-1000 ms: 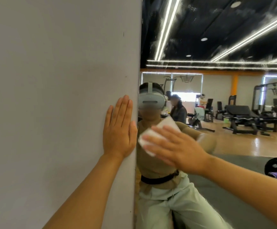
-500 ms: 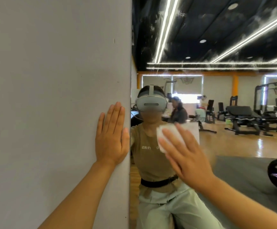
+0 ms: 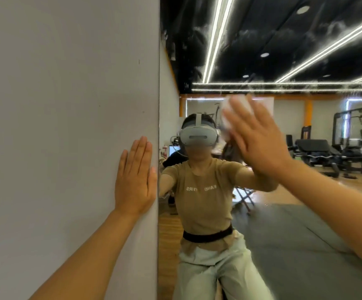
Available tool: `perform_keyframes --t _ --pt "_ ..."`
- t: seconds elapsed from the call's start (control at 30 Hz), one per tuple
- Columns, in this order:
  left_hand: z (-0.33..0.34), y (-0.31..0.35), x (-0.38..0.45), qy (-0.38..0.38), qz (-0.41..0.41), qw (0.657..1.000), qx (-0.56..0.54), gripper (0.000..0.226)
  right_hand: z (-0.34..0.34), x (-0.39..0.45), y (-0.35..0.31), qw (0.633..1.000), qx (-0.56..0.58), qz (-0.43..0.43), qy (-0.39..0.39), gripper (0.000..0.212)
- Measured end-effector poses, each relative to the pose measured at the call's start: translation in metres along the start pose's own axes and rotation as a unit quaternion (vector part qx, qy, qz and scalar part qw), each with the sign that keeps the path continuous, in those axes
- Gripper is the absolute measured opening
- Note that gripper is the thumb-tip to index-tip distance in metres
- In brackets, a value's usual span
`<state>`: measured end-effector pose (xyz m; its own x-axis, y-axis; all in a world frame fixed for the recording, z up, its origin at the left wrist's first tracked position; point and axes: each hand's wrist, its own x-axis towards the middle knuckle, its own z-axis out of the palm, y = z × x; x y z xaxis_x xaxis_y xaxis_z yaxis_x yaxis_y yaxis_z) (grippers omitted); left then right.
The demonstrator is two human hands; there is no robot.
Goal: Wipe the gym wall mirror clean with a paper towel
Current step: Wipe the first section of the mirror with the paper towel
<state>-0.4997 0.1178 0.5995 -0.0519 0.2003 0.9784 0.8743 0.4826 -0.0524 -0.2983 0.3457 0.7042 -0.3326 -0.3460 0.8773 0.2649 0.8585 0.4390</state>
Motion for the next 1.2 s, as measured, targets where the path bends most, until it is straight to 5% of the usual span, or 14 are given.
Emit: perform_keyframes --t 0.17,0.27,0.5,0.67,0.93,1.2 --pt "-0.001 0.025 0.004 -0.025 -0.093 0.995 -0.005 0.062 -0.004 0.024 0.011 0.994 0.005 0.103 0.024 0.048" --pt "-0.002 0.047 0.003 -0.043 -0.137 0.987 -0.066 0.063 0.006 -0.033 -0.007 0.998 0.0 0.059 0.012 0.05" --pt "0.003 0.093 -0.028 -0.043 -0.067 0.994 -0.075 0.064 0.01 -0.194 -0.034 0.992 0.016 -0.078 -0.102 0.048" --pt "0.008 0.11 -0.045 -0.058 -0.043 0.996 -0.054 0.061 0.001 -0.188 -0.003 0.98 0.003 -0.147 -0.136 0.05" --pt "0.015 0.131 -0.067 -0.077 -0.061 0.995 -0.018 0.062 -0.031 -0.033 0.087 0.99 -0.002 0.14 -0.017 0.051" --pt "0.027 0.153 -0.079 -0.081 -0.071 0.994 0.0 0.065 -0.019 -0.117 0.062 0.999 0.014 0.044 -0.011 0.051"
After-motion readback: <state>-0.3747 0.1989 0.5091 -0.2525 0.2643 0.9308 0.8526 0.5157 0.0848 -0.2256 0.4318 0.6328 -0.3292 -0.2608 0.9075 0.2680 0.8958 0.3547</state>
